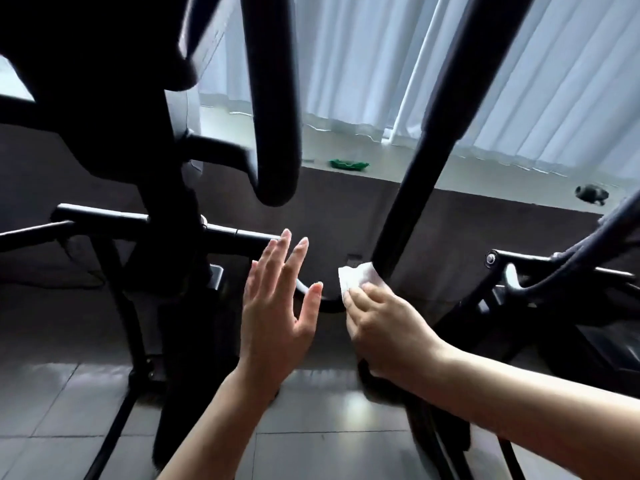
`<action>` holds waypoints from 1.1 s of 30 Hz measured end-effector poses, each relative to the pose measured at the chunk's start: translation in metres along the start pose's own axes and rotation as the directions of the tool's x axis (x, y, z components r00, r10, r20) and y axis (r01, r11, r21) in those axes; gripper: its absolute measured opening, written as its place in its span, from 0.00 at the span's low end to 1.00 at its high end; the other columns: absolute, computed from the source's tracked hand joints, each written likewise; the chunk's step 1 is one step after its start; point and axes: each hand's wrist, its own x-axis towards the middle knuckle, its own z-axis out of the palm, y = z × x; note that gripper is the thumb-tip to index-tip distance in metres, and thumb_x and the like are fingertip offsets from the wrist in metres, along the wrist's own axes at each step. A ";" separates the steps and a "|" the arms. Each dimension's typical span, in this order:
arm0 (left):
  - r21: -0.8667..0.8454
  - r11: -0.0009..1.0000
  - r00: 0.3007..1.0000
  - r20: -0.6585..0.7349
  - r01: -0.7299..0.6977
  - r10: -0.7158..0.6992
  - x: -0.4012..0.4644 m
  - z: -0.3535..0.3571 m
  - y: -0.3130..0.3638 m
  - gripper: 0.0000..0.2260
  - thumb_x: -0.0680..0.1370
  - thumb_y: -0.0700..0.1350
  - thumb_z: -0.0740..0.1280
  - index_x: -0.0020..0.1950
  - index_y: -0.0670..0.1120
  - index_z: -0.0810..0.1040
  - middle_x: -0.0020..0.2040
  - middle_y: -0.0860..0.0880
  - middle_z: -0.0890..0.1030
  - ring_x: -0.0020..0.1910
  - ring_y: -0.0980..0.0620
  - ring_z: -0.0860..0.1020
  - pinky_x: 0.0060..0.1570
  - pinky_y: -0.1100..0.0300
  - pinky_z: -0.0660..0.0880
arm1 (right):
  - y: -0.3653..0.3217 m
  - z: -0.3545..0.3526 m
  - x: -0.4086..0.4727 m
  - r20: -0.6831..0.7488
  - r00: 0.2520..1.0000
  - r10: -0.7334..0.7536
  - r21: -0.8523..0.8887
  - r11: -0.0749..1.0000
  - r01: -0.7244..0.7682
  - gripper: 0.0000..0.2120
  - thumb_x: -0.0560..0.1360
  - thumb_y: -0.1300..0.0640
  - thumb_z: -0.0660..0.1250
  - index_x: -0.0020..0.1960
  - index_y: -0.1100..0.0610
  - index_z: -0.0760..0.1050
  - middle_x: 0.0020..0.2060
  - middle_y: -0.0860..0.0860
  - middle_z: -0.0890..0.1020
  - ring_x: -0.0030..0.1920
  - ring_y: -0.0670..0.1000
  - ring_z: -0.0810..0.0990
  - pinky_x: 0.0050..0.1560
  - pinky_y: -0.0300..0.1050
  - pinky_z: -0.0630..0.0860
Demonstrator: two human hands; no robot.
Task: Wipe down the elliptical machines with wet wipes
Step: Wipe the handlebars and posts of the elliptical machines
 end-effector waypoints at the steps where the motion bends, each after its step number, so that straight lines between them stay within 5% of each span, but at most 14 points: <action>1: 0.003 1.000 0.998 -0.053 -0.030 0.030 0.006 -0.002 0.013 0.23 0.79 0.51 0.61 0.73 0.50 0.65 0.75 0.46 0.68 0.74 0.47 0.66 0.69 0.41 0.67 | 0.012 -0.004 -0.009 -0.068 0.998 -0.005 0.012 1.000 0.006 0.21 0.69 0.55 0.58 0.52 0.63 0.84 0.54 0.62 0.83 0.60 0.60 0.80 0.65 0.54 0.74; 6: 0.034 0.983 0.962 -0.202 -0.180 0.183 0.022 -0.002 0.068 0.16 0.78 0.49 0.64 0.66 0.50 0.72 0.65 0.47 0.77 0.64 0.49 0.74 0.61 0.45 0.72 | 0.097 -0.024 -0.024 -0.483 0.868 0.116 0.045 0.993 -0.108 0.26 0.80 0.67 0.43 0.60 0.65 0.80 0.61 0.59 0.81 0.64 0.57 0.78 0.70 0.49 0.66; 11: 0.208 0.924 0.874 -0.309 -0.322 0.374 0.056 -0.008 0.094 0.14 0.77 0.49 0.64 0.63 0.50 0.73 0.66 0.50 0.73 0.67 0.48 0.71 0.68 0.47 0.63 | 0.131 -0.007 -0.016 -0.618 0.777 0.119 -0.018 0.986 -0.165 0.20 0.82 0.52 0.58 0.67 0.63 0.75 0.67 0.58 0.76 0.70 0.55 0.73 0.74 0.50 0.63; 16: 0.486 0.805 0.758 -0.365 -0.340 0.541 0.120 -0.043 0.094 0.16 0.80 0.49 0.64 0.67 0.48 0.73 0.70 0.46 0.71 0.73 0.44 0.66 0.74 0.42 0.52 | 0.138 0.007 -0.002 -0.633 0.773 -0.033 -0.062 0.998 -0.009 0.15 0.80 0.61 0.60 0.64 0.59 0.78 0.64 0.52 0.80 0.68 0.52 0.74 0.75 0.49 0.60; 20: 0.577 0.750 0.738 -0.341 -0.325 0.582 0.158 -0.066 0.102 0.17 0.78 0.47 0.66 0.67 0.47 0.74 0.71 0.43 0.71 0.74 0.43 0.65 0.74 0.40 0.52 | 0.184 -0.041 0.004 -0.809 0.582 0.087 0.022 0.993 -0.118 0.16 0.83 0.64 0.55 0.55 0.63 0.82 0.54 0.54 0.84 0.64 0.54 0.76 0.74 0.45 0.63; 25: 0.515 0.777 0.738 -0.352 -0.361 0.576 0.181 -0.068 0.125 0.17 0.78 0.46 0.64 0.65 0.44 0.78 0.70 0.41 0.73 0.73 0.44 0.66 0.74 0.41 0.55 | 0.247 -0.097 0.016 -0.916 0.351 0.194 0.119 0.967 -0.224 0.08 0.79 0.66 0.66 0.55 0.64 0.82 0.54 0.56 0.84 0.62 0.57 0.79 0.68 0.50 0.72; 27: 0.404 0.826 0.761 -0.360 -0.394 0.540 0.186 -0.062 0.136 0.17 0.78 0.45 0.62 0.66 0.43 0.77 0.70 0.42 0.73 0.73 0.44 0.66 0.73 0.40 0.59 | 0.252 -0.100 0.027 -0.889 0.393 0.236 0.179 0.968 -0.176 0.08 0.78 0.64 0.65 0.51 0.61 0.82 0.52 0.54 0.84 0.62 0.55 0.79 0.71 0.48 0.67; 30: 0.296 0.856 0.778 -0.366 -0.423 0.511 0.194 -0.058 0.145 0.17 0.79 0.44 0.61 0.67 0.42 0.76 0.70 0.42 0.73 0.72 0.43 0.68 0.67 0.35 0.65 | 0.236 -0.076 0.029 -0.821 0.566 0.076 0.069 0.997 -0.034 0.06 0.75 0.60 0.66 0.44 0.55 0.82 0.46 0.49 0.84 0.59 0.52 0.80 0.73 0.49 0.63; 33: 0.285 0.860 0.767 -0.392 -0.423 0.507 0.200 -0.052 0.149 0.17 0.80 0.45 0.60 0.68 0.43 0.75 0.70 0.43 0.73 0.72 0.45 0.68 0.68 0.36 0.65 | 0.240 -0.076 0.023 -0.750 0.658 -0.074 -0.097 0.995 0.001 0.07 0.77 0.57 0.65 0.44 0.54 0.81 0.46 0.49 0.84 0.56 0.51 0.80 0.72 0.47 0.64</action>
